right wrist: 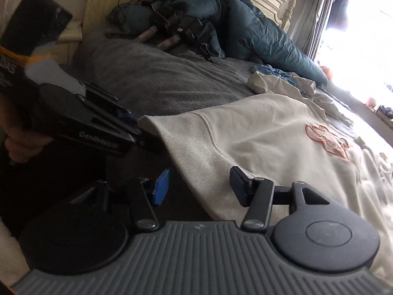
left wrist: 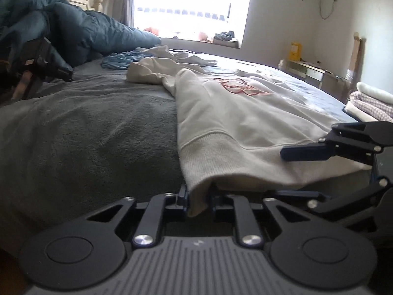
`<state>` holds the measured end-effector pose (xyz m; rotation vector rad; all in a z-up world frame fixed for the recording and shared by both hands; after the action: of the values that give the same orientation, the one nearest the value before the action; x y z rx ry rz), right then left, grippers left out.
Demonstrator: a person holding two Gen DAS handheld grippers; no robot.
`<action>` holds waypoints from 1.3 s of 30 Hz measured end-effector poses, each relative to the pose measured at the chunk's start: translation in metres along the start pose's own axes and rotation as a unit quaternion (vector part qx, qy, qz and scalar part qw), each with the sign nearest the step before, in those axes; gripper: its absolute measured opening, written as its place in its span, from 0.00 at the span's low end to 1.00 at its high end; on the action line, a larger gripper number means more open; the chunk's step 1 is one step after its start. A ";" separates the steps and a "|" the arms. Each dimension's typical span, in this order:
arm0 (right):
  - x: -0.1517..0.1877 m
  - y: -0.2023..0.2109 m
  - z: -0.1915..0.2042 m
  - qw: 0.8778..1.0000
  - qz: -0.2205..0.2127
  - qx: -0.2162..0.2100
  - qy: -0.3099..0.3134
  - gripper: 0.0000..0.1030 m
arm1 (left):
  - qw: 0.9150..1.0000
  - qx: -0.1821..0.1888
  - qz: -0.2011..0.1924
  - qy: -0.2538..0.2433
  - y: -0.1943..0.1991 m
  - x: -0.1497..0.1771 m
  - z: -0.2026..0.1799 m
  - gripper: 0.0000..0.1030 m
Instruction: Fold clothes
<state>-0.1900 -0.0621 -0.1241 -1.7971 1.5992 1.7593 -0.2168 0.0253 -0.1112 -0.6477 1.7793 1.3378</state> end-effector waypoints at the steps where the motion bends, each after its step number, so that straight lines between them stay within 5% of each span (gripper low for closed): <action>1: 0.001 -0.002 0.001 1.000 0.002 0.008 0.006 0.45 | 1.000 0.001 -0.005 0.004 0.002 -0.001 0.000 0.13; 3: 0.002 -0.006 0.003 1.000 0.005 0.023 0.019 0.35 | 1.000 -0.001 -0.014 0.007 0.009 -0.004 -0.001 0.12; 5: -0.001 -0.007 0.003 0.999 0.004 0.040 0.028 0.12 | 1.000 -0.007 -0.024 0.003 0.018 -0.007 -0.001 0.11; 10: -0.010 0.011 0.005 0.999 -0.013 0.037 0.019 0.09 | 0.999 -0.021 -0.031 -0.003 0.032 -0.012 0.002 0.11; 15: -0.001 0.027 -0.045 0.989 0.011 -0.058 -0.136 0.16 | 1.000 -0.018 -0.001 -0.007 0.015 0.005 0.007 0.11; 19: -0.002 0.038 -0.152 0.955 -0.022 -0.049 -0.290 0.22 | 1.000 -0.004 -0.003 -0.008 0.008 0.011 0.010 0.13; 22: 0.005 0.018 -0.250 0.928 -0.031 0.028 -0.371 0.22 | 1.000 0.013 -0.003 0.007 0.002 0.014 0.015 0.13; 26: 0.025 -0.034 -0.362 0.864 -0.027 0.084 -0.495 0.24 | 0.999 0.029 -0.010 0.010 0.000 0.015 0.020 0.15; 28: 0.033 -0.061 -0.396 0.834 -0.028 0.077 -0.546 0.24 | 0.999 0.034 -0.011 0.011 0.000 0.015 0.020 0.15; 30: 0.036 -0.083 -0.416 0.816 -0.023 0.076 -0.573 0.24 | 0.999 0.040 -0.009 0.013 -0.001 0.015 0.022 0.16; 35: 0.039 -0.122 -0.433 0.792 -0.008 0.091 -0.603 0.24 | 0.998 0.052 -0.003 0.022 -0.004 0.013 0.025 0.16; 39: 0.047 -0.140 -0.441 0.785 -0.002 0.100 -0.612 0.23 | 0.998 0.055 -0.002 0.016 -0.004 0.013 0.025 0.16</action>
<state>0.1747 -0.3502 -0.1061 -0.2587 1.0565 1.9171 -0.2131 0.0482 -0.1270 -0.6156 1.8627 1.2235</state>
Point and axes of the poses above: each gripper's, at about its wrist camera, not at the fingertips, and y roughly against the way its jaws point, z to its left, x to its underside, the point moved 8 cm from there along -y, roughly the way its jaws point
